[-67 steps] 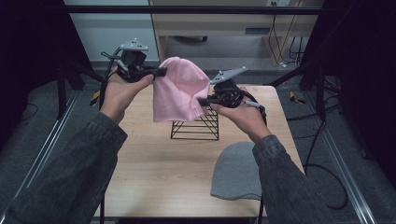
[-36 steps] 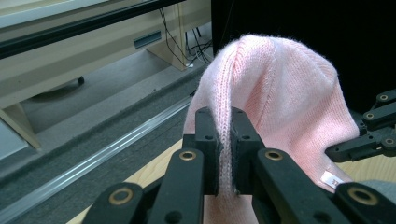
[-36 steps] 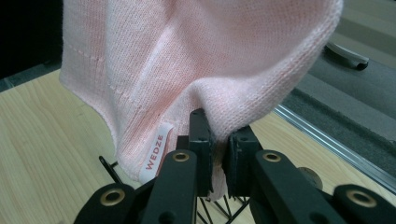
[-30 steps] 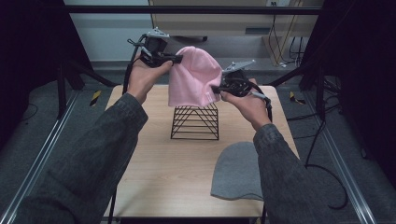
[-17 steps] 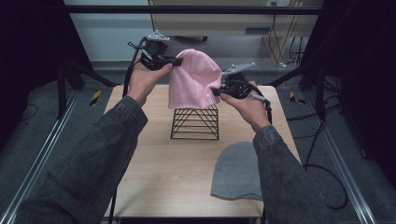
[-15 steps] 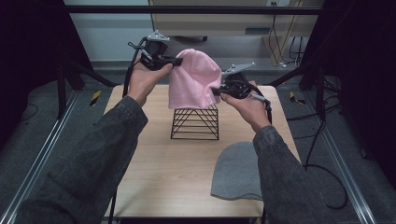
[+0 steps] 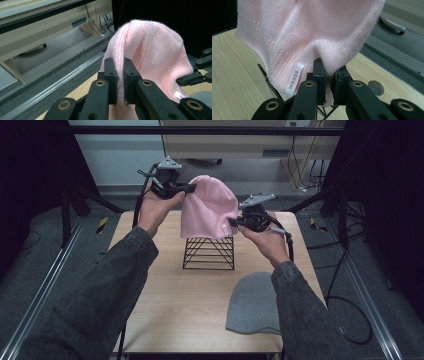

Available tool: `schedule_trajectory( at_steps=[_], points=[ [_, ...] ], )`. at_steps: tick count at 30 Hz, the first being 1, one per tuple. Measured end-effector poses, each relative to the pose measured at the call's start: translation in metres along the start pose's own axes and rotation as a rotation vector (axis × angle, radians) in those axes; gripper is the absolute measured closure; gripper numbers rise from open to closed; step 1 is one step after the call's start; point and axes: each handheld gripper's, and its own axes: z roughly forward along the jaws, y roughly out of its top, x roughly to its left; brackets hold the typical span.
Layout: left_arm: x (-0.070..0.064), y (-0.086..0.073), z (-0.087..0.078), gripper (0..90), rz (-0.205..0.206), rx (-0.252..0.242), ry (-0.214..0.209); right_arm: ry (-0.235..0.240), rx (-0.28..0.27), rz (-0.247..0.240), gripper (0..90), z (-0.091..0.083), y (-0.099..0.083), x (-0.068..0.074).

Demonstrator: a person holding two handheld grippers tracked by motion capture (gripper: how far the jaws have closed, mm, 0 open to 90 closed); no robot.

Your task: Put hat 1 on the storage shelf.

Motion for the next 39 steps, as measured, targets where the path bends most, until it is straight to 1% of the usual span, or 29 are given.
schedule_trajectory(
  at_steps=[2,4,6,9,11,13,16,20,24,28,31,34,37,39],
  points=[
    [-0.003,-0.001,0.000,83.9,0.015,-0.010,0.013,0.000,-0.010,0.005,82.9,0.000,-0.004,0.000],
    [-0.005,-0.002,0.001,83.9,0.031,-0.016,0.016,-0.004,-0.011,0.000,82.9,0.000,-0.007,0.000],
    [-0.007,-0.003,0.002,83.9,0.045,-0.012,0.021,-0.006,-0.009,-0.003,82.9,0.000,-0.011,0.000],
    [-0.009,-0.006,0.004,83.8,0.048,-0.011,0.023,-0.009,-0.021,0.000,82.9,-0.001,-0.016,0.000],
    [-0.009,-0.008,0.005,83.8,0.045,-0.015,0.023,-0.009,-0.018,0.010,82.9,0.000,-0.020,0.000],
    [-0.010,-0.012,0.006,83.8,0.043,-0.016,0.018,-0.007,-0.014,0.009,82.9,0.000,-0.024,0.000],
    [-0.011,-0.017,0.008,83.6,0.061,-0.002,0.024,-0.009,-0.015,0.008,82.8,0.001,-0.029,0.002],
    [-0.011,-0.026,0.010,83.4,0.059,-0.002,0.017,-0.012,0.011,-0.006,82.8,0.006,-0.036,0.003],
    [-0.011,-0.035,0.011,83.0,0.066,0.005,0.013,-0.021,0.014,-0.011,82.6,0.008,-0.040,0.004],
    [-0.013,-0.044,0.013,82.6,0.064,0.001,0.004,-0.025,0.028,-0.009,82.6,0.011,-0.045,0.004],
    [-0.016,-0.052,0.016,82.3,0.063,0.007,-0.001,-0.030,0.050,-0.020,82.3,0.013,-0.050,0.006],
    [-0.019,-0.059,0.019,82.1,0.081,0.021,0.006,-0.037,0.058,-0.020,82.3,0.015,-0.056,0.007],
    [-0.020,-0.064,0.023,82.1,0.074,0.030,0.004,-0.045,0.076,-0.021,82.3,0.019,-0.061,0.006],
    [-0.021,-0.067,0.024,82.2,0.081,0.033,0.007,-0.049,0.085,-0.020,82.3,0.021,-0.064,0.006]
  ],
)
